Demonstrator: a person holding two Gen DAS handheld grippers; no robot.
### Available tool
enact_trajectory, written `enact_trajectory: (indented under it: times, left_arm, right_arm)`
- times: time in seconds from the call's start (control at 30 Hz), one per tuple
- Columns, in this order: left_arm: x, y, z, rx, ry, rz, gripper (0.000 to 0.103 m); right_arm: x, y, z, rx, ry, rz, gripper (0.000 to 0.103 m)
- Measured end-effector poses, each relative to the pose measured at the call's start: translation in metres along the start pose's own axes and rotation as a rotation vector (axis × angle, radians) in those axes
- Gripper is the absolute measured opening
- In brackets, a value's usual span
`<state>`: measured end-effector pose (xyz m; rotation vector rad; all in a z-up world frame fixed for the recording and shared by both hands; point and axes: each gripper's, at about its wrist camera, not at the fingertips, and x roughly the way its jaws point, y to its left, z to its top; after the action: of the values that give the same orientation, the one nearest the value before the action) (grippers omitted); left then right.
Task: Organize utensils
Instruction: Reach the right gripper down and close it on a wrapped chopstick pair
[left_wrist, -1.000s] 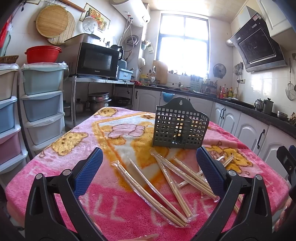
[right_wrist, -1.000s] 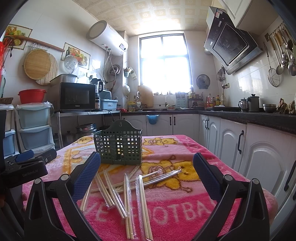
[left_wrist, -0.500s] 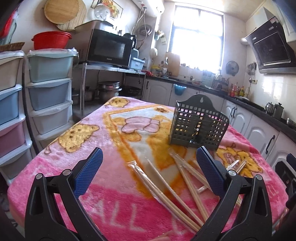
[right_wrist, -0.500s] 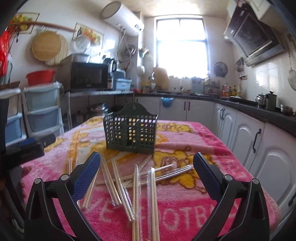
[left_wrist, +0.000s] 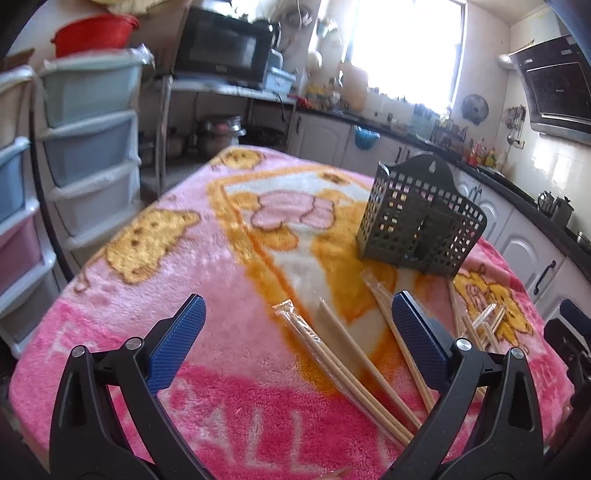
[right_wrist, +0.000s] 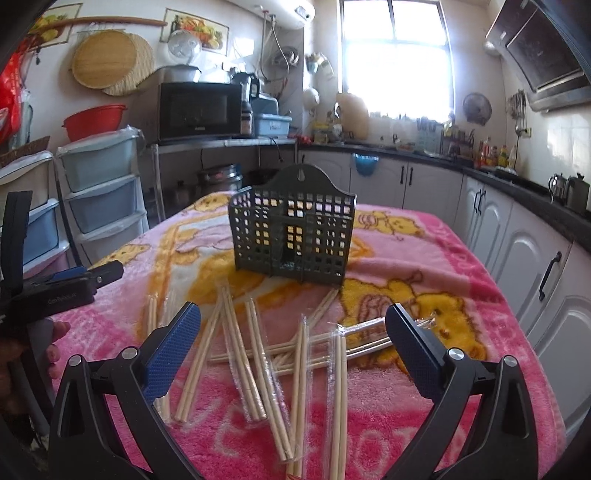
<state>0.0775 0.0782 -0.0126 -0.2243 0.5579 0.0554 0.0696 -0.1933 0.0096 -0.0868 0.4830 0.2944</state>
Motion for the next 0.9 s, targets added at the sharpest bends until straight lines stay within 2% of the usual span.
enact_trajectory:
  times: [0.2,0.23,0.27,0.4,0.47,0.57,0.7,0.83,0.9]
  left_arm:
    - [0.036,0.007,0.002,0.015,0.143,0.019,0.093]
    - [0.041,0.009,0.001,0.011,0.155,0.001,0.093]
    - [0.044,0.01,0.001,0.006,0.166,-0.004,0.092]
    - [0.061,0.012,0.0,-0.024,0.237,-0.055,0.076]
    - [0.07,0.014,-0.002,-0.052,0.277,-0.075,0.069]
    - [0.081,0.016,-0.004,-0.079,0.333,-0.099,0.06]
    - [0.087,0.021,-0.001,-0.104,0.356,-0.115,0.05]
    - [0.095,0.028,0.004,-0.145,0.387,-0.136,0.043]
    - [0.098,0.03,0.006,-0.147,0.395,-0.138,0.035]
  right_arm:
    - [0.024,-0.016,0.002,0.028,0.07,-0.031,0.096]
    - [0.028,-0.02,0.002,0.039,0.086,-0.034,0.094]
    - [0.033,-0.025,0.002,0.054,0.108,-0.035,0.087]
    - [0.052,-0.039,-0.003,0.084,0.197,-0.043,0.072]
    - [0.063,-0.047,-0.007,0.098,0.248,-0.03,0.061]
    - [0.073,-0.05,-0.008,0.101,0.291,-0.004,0.053]
    - [0.085,-0.052,-0.009,0.091,0.343,0.043,0.042]
    - [0.096,-0.053,-0.009,0.099,0.397,0.078,0.037]
    - [0.102,-0.055,-0.01,0.117,0.421,0.091,0.037]
